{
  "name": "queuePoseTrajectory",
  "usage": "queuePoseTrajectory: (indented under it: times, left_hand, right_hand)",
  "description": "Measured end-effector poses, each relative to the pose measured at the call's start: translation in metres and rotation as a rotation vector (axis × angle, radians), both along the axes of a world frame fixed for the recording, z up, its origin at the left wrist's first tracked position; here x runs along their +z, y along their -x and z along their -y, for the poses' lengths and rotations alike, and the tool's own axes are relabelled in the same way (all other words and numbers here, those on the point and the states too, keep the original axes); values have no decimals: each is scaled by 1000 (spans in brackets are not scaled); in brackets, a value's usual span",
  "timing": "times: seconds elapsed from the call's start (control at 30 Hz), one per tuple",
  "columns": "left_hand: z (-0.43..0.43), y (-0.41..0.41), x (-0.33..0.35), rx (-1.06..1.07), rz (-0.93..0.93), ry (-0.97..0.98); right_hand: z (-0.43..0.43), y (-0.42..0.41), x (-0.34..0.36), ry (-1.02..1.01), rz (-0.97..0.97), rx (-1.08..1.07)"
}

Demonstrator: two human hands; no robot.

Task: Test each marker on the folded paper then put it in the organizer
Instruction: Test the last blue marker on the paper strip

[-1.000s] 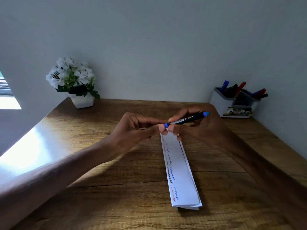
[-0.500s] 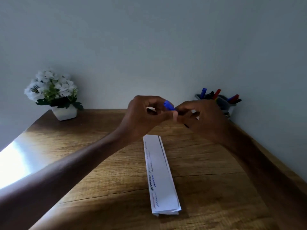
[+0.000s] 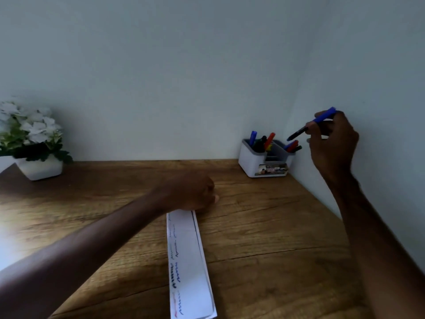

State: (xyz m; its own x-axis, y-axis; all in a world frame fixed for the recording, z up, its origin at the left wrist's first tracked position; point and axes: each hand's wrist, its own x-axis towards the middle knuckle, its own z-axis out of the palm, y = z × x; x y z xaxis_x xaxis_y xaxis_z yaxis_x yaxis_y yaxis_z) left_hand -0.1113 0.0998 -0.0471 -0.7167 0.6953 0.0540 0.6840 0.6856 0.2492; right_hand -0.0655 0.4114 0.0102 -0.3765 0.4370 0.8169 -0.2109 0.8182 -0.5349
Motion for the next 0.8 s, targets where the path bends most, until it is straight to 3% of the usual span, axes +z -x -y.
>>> queuePoseTrajectory:
  times: [0.3, 0.8]
  left_hand:
    - [0, -3, -2, 17, 38, -42]
    - [-1, -8, 2, 35, 79, -29]
  right_hand:
    - [-11, 32, -22, -128, 261, -24]
    - [-12, 29, -31, -184, 319, -41]
